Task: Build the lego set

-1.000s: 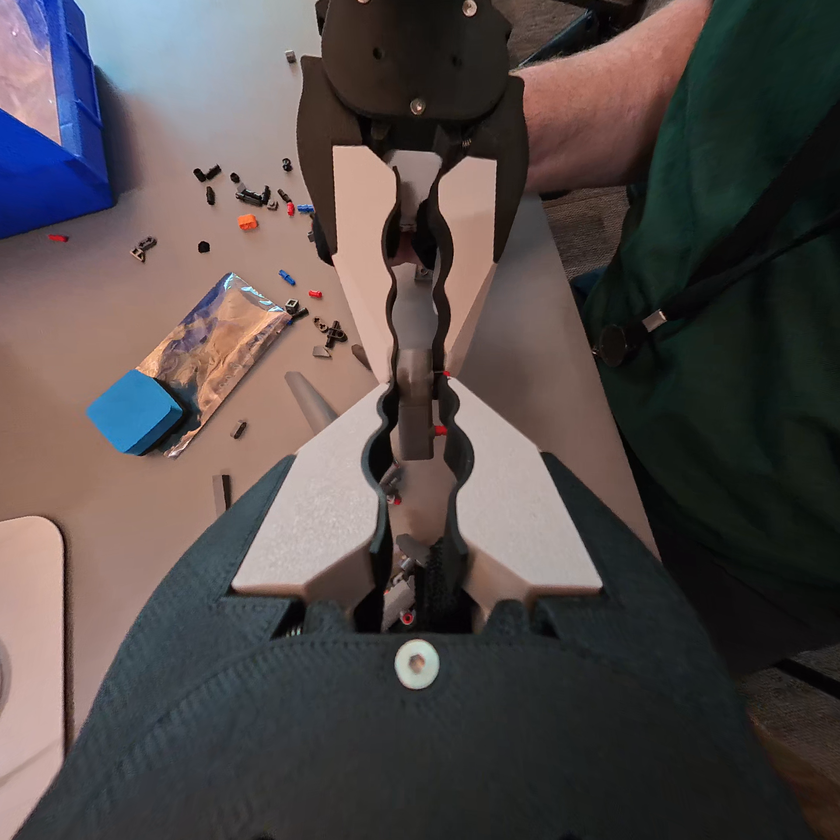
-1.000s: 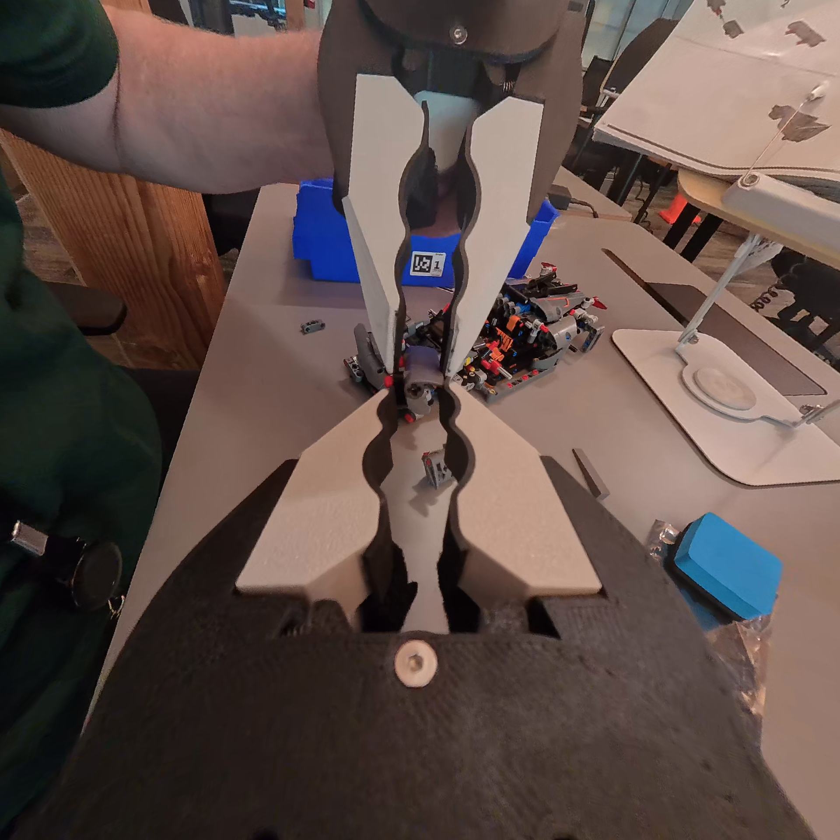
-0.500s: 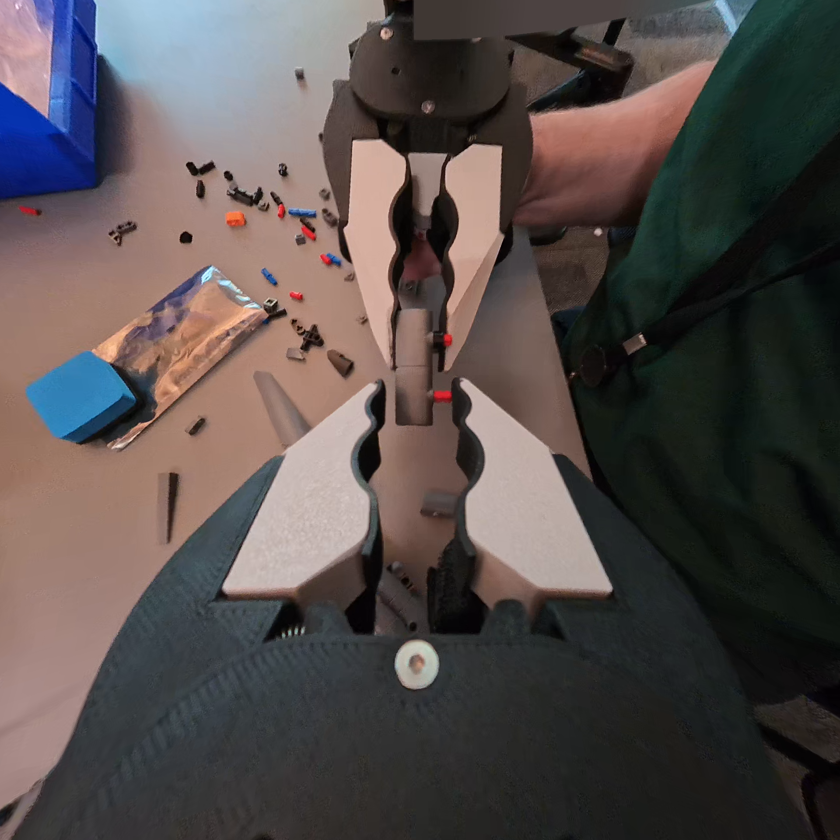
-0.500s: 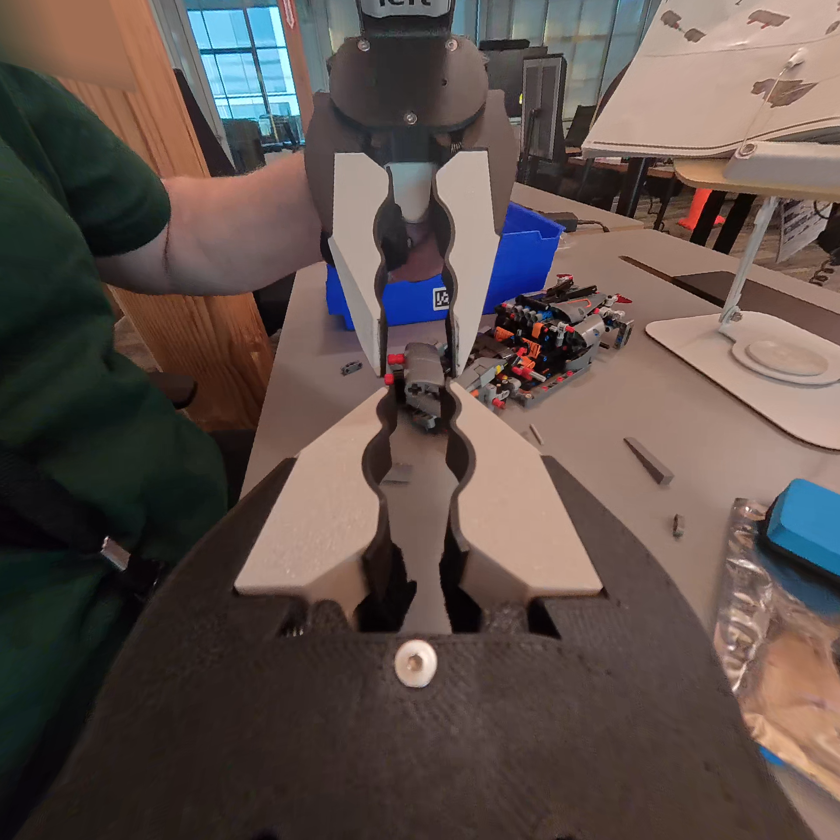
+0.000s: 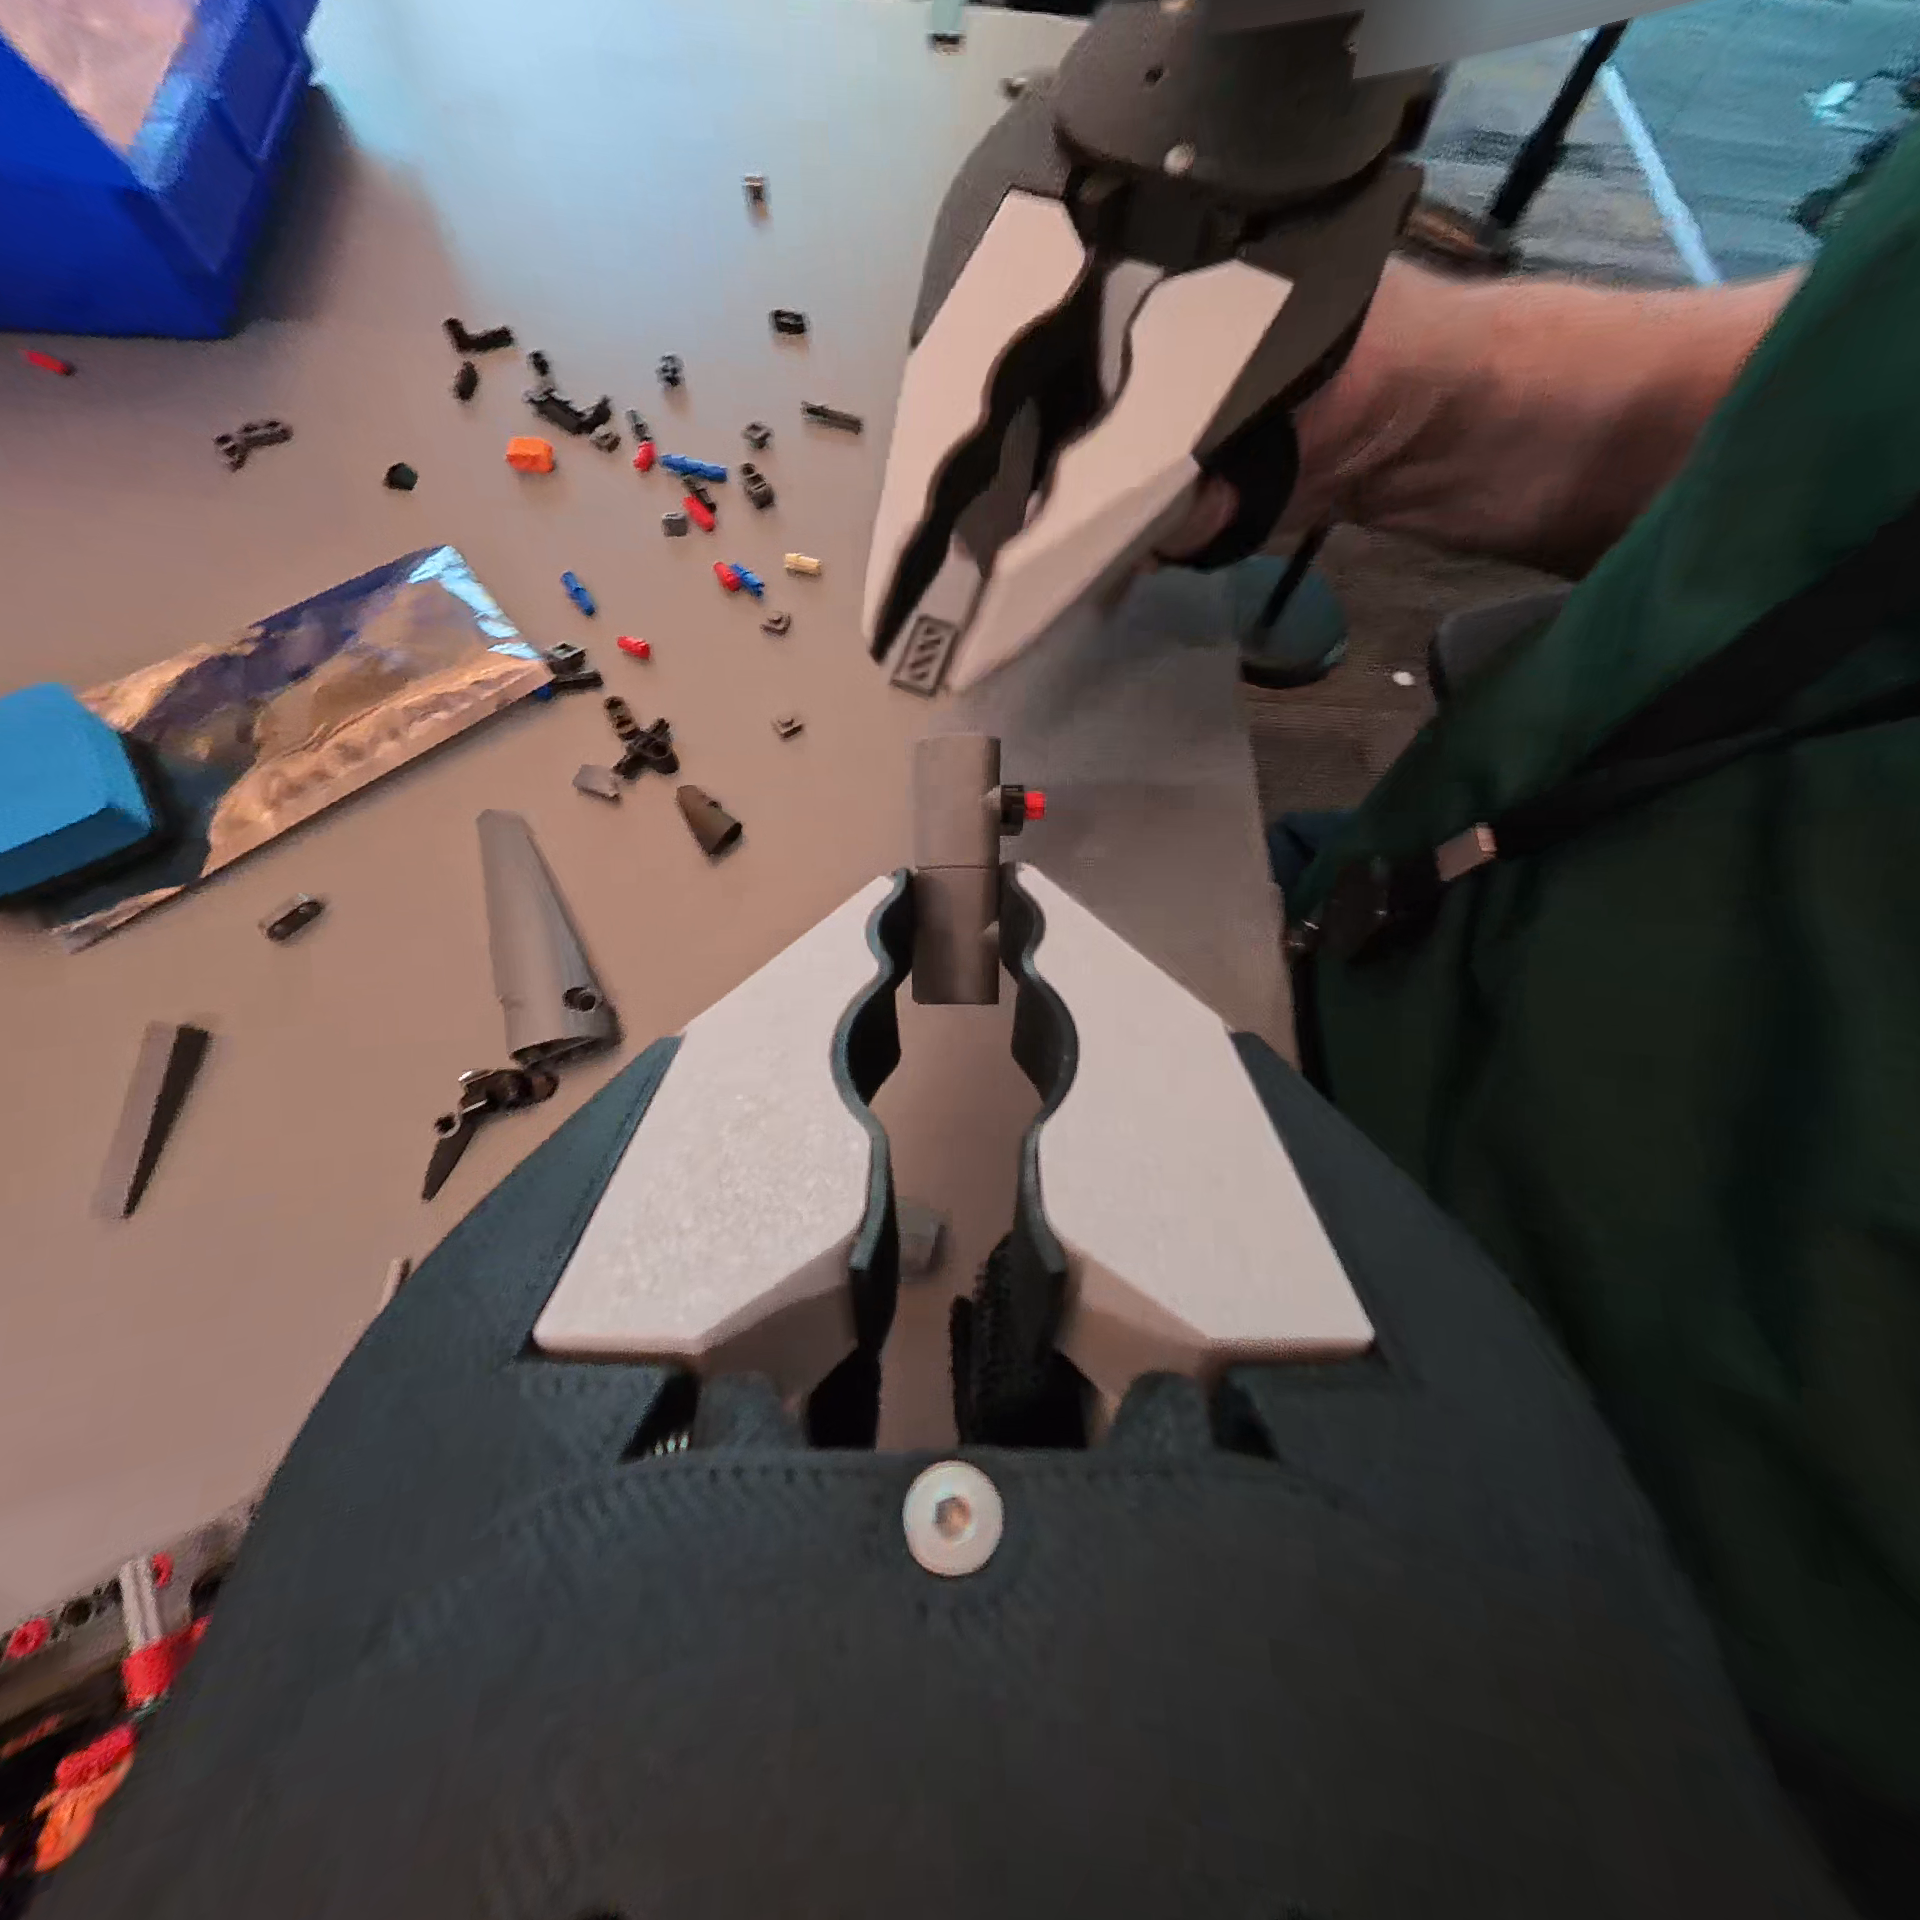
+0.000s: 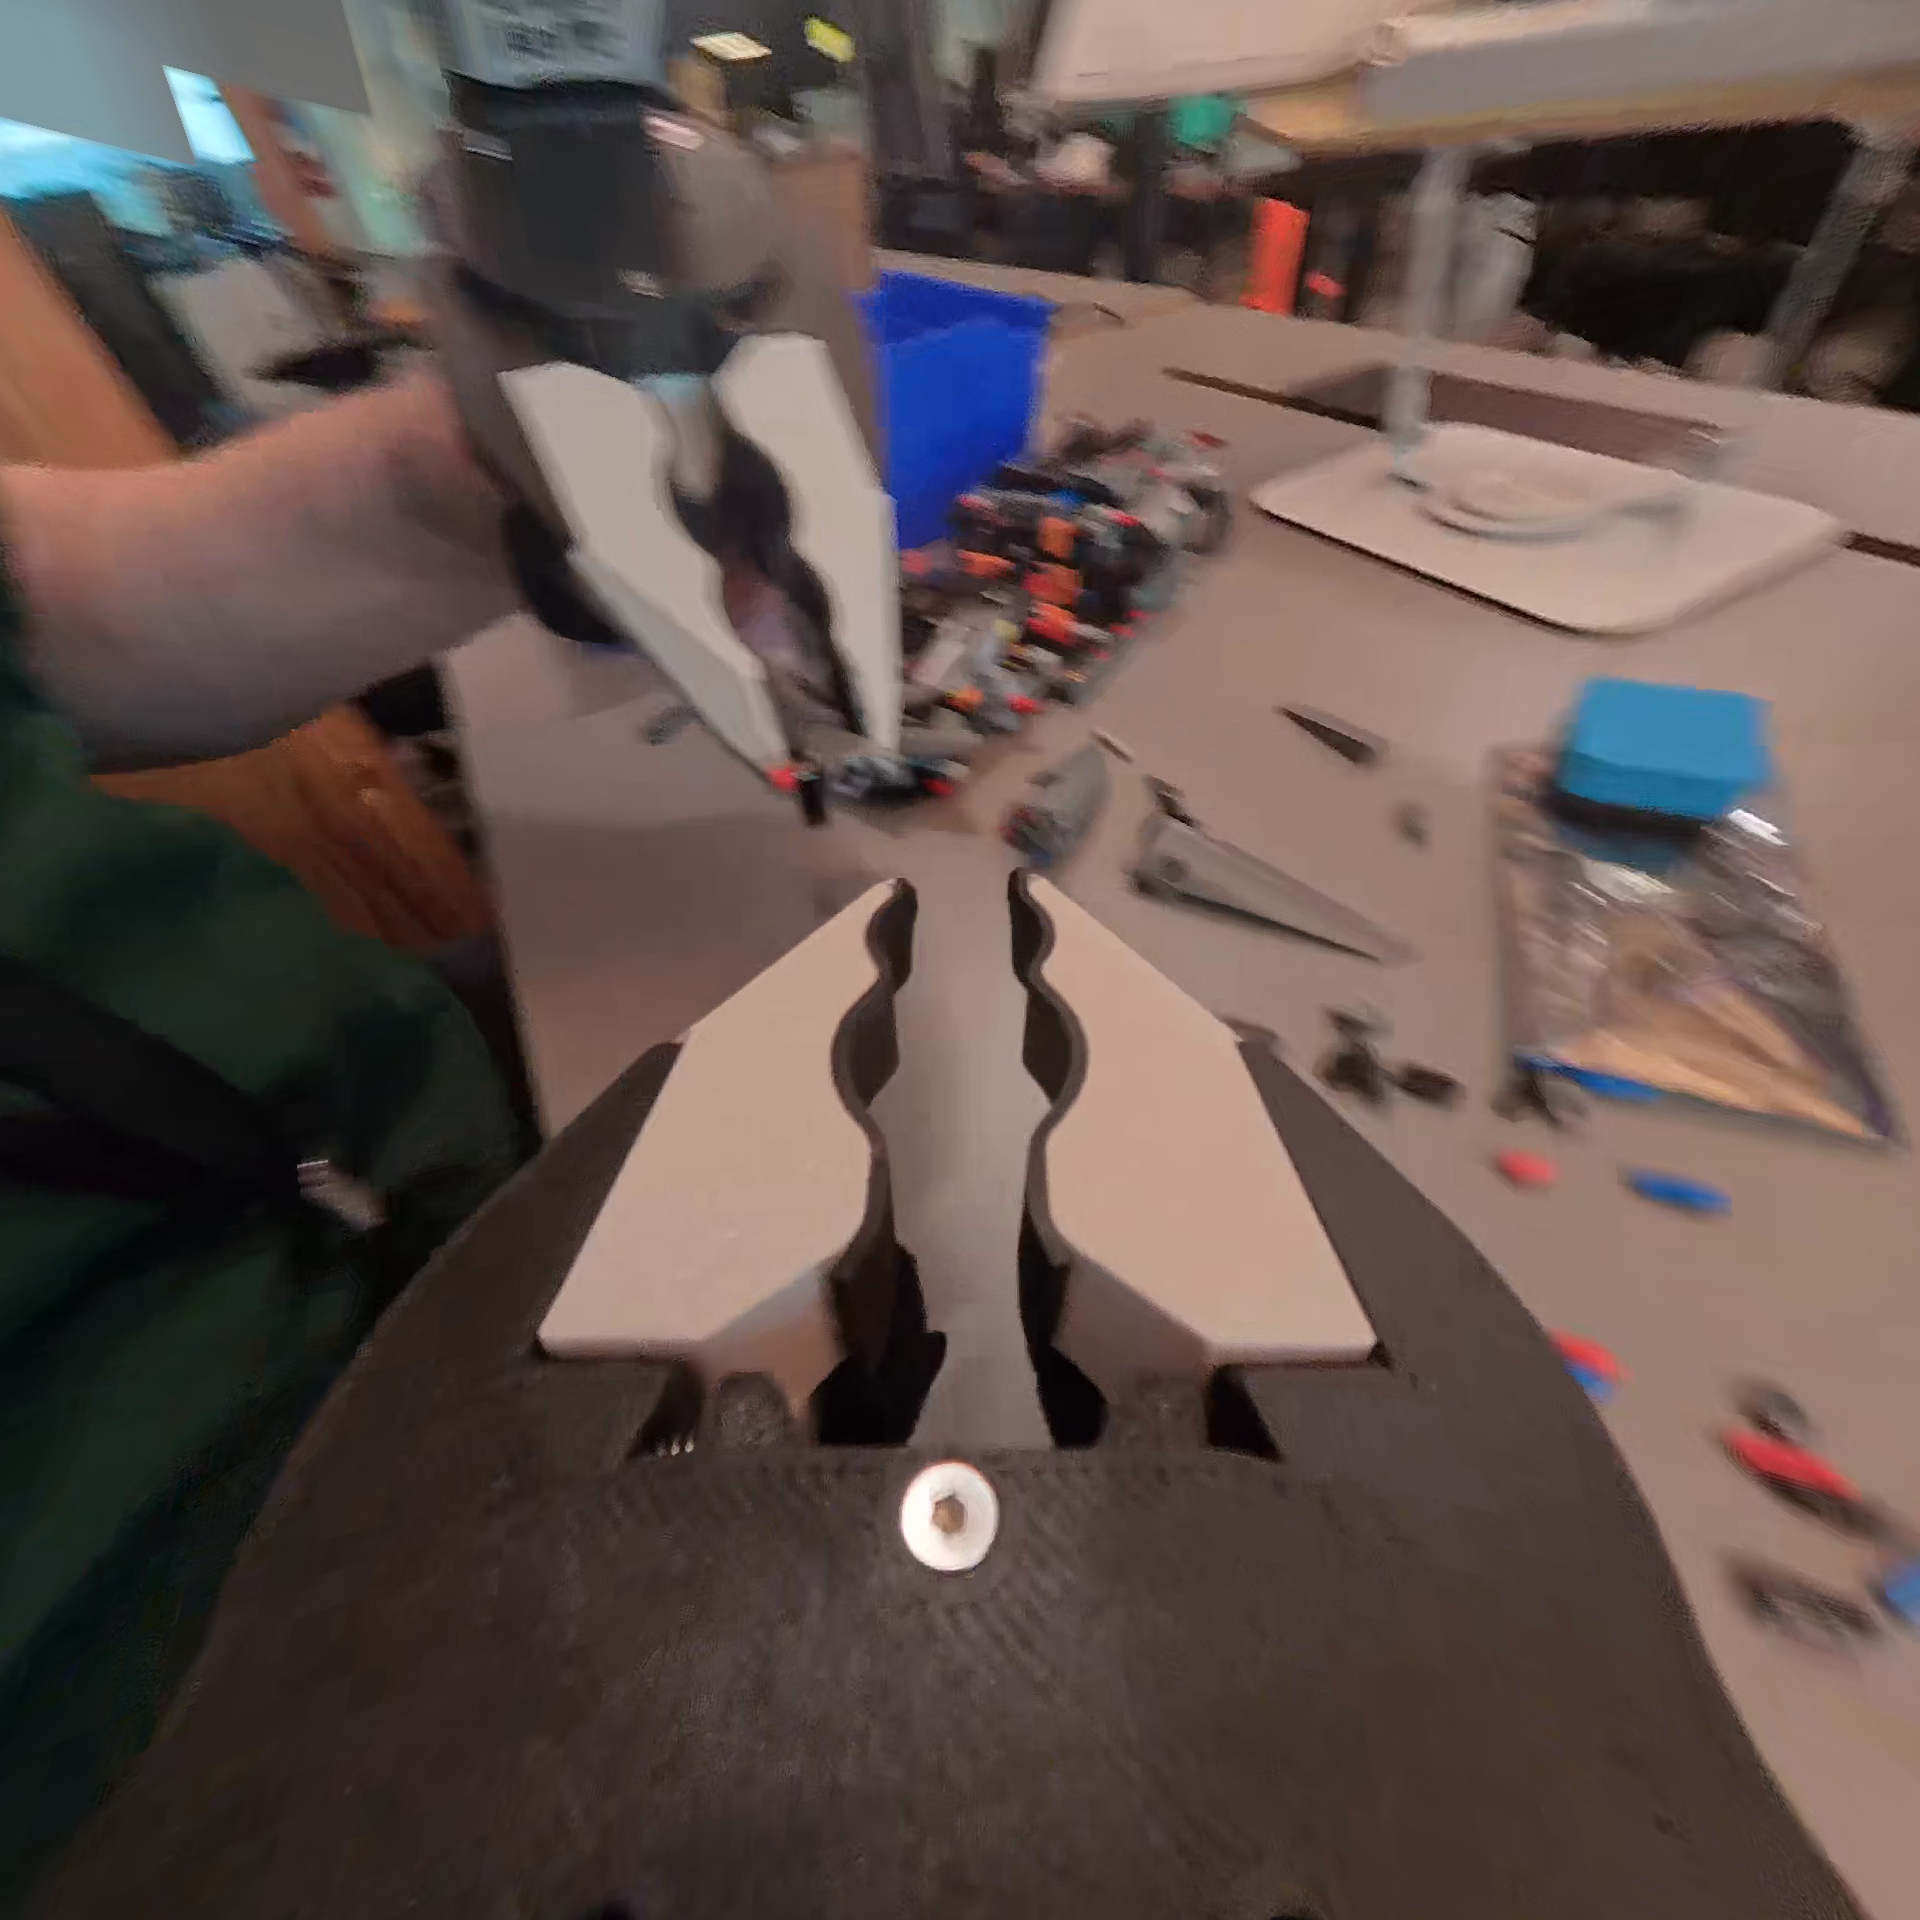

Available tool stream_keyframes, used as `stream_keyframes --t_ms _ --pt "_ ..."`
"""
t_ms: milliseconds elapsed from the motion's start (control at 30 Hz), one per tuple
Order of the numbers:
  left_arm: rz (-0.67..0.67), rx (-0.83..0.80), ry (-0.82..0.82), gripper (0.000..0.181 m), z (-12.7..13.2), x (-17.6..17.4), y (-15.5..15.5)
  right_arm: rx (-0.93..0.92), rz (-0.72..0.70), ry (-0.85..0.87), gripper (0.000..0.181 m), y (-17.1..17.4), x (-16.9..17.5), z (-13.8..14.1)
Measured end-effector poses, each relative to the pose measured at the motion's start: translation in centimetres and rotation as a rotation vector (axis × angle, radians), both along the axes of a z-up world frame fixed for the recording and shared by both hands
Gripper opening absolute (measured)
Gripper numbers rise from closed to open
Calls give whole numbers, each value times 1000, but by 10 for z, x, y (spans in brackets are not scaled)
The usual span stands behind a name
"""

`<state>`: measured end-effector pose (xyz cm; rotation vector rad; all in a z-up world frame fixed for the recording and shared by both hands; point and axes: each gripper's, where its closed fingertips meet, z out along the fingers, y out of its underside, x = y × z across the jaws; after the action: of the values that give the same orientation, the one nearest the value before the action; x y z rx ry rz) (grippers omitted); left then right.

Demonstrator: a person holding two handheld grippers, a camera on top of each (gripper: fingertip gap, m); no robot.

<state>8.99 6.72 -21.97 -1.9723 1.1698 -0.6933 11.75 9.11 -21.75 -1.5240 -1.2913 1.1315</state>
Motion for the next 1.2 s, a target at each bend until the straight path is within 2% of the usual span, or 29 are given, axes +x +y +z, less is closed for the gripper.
stream_keyframes --t_ms 100,167,267,367,533,767,1000,1200 --pt "60 -15 30 13 -10 -5 9 26 -182 -150 12 46 12 -17" --pt "77 -36 49 13 -19 -5 12 91 -259 -312 11 73 15 -36" --pt "87 -59 93 13 -30 -7 13 95 -237 -412 9 92 10 -60" --pt "94 -98 129 14 -40 -10 11 186 -226 -507 10 110 11 -74" --pt "89 -122 121 14 -43 -9 11 256 -120 -544 11 112 6 -79" --pt "83 -128 110 14 -40 -9 15 226 -5 -602 13 113 5 -89" --pt "103 -147 95 14 -40 -14 18 146 25 -584 6 113 2 -90" --pt "199 -138 14 13 -29 -23 30 81 -11 -498 5 111 0 -81"
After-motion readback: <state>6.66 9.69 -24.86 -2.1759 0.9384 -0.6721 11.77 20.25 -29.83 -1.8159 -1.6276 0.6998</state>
